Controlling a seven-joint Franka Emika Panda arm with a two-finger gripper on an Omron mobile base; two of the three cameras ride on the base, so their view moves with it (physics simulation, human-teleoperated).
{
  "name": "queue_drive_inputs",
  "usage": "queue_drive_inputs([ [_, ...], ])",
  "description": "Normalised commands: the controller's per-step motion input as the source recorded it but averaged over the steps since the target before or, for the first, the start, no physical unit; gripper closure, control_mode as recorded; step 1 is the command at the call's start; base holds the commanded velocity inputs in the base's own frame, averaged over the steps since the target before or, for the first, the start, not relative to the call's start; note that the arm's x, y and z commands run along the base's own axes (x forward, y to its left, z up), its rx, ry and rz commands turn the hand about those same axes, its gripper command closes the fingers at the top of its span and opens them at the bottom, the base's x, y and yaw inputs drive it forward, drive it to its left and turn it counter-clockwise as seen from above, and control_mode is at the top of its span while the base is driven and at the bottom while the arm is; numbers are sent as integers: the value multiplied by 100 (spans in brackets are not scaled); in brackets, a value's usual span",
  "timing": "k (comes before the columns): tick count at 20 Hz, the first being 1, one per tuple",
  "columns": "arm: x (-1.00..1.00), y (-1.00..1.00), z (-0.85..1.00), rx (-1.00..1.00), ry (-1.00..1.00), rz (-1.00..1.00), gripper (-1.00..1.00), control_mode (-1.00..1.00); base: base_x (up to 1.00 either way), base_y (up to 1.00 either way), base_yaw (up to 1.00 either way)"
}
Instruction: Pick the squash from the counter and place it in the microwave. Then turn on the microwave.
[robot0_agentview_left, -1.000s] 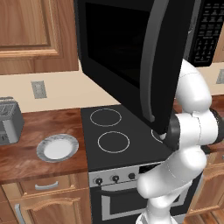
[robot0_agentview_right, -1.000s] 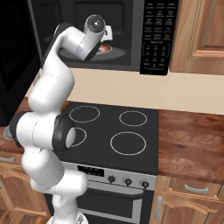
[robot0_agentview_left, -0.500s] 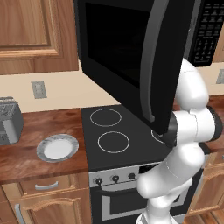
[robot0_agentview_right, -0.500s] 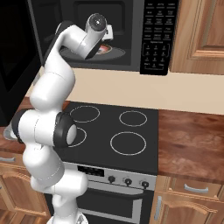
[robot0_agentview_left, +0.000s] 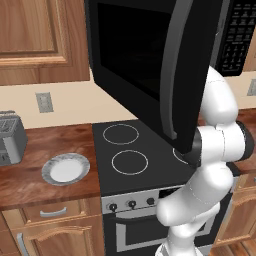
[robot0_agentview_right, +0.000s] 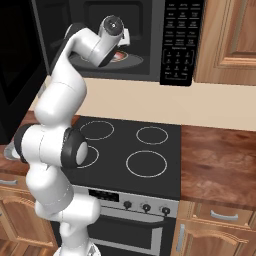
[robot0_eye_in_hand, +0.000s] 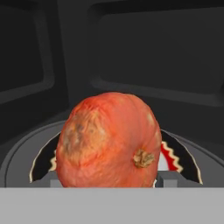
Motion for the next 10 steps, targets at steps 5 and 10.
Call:
queue_drive_inputs([
  [5, 0, -8, -1, 0, 0, 3, 100, -100, 0, 0, 0],
  [10, 0, -9, 0, 0, 0, 5, 100, -100, 0, 0, 0],
])
